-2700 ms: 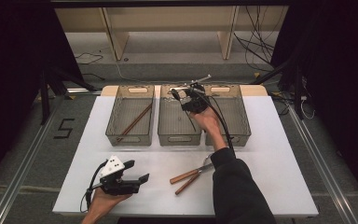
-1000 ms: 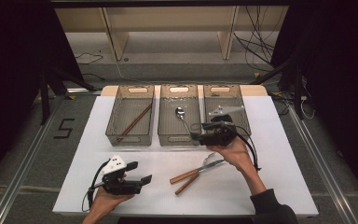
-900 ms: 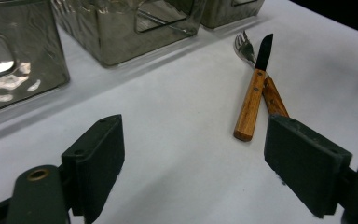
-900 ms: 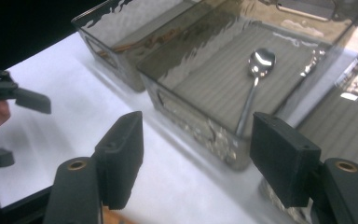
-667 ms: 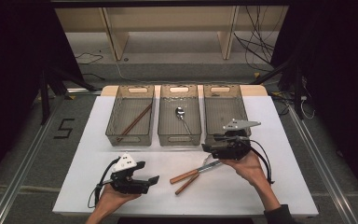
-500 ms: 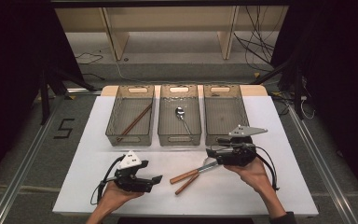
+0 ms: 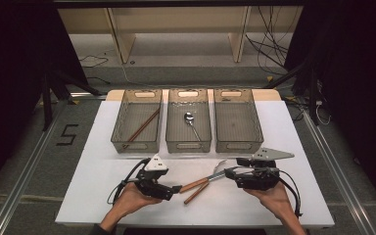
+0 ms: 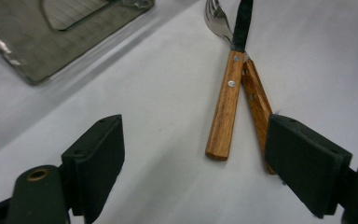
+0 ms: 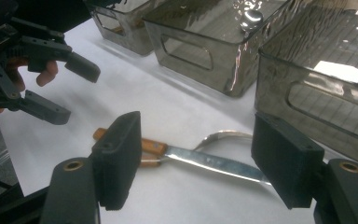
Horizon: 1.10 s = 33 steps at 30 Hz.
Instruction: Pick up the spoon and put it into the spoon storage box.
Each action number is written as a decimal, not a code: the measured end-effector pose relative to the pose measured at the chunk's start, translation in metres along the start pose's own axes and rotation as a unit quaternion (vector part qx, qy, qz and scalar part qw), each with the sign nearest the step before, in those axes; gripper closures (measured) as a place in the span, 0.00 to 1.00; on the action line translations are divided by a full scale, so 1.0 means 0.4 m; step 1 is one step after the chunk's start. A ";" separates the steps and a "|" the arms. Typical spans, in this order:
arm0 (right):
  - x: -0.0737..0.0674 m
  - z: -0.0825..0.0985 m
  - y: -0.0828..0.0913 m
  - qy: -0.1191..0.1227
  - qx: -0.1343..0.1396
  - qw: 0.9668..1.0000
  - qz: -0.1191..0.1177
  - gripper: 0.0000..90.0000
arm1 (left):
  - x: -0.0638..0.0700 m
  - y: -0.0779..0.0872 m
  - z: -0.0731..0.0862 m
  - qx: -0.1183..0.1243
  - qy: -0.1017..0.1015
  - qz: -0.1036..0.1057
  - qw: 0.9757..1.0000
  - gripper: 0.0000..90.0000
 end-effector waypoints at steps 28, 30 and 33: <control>0.002 0.070 0.055 -0.026 0.030 0.999 0.012 0.33 | 0.017 -0.060 -0.039 -0.051 -0.035 0.012 0.998 0.23; 0.002 0.072 0.057 -0.024 0.031 0.999 0.015 0.33 | 0.018 -0.061 -0.040 -0.057 -0.039 0.014 0.998 0.23; 0.001 0.078 0.060 -0.023 0.029 0.999 0.017 0.33 | 0.020 -0.066 -0.040 -0.066 -0.042 0.019 0.997 0.23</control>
Point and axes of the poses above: each handheld gripper's, and its own axes: y roughly backward along the jaws, z roughly out of its underside, x roughly to its right, the point moved 10 cm from there along -y, roughly forward along the jaws, and after that the axes turned 8 degrees about x, right-handed, at the moved point
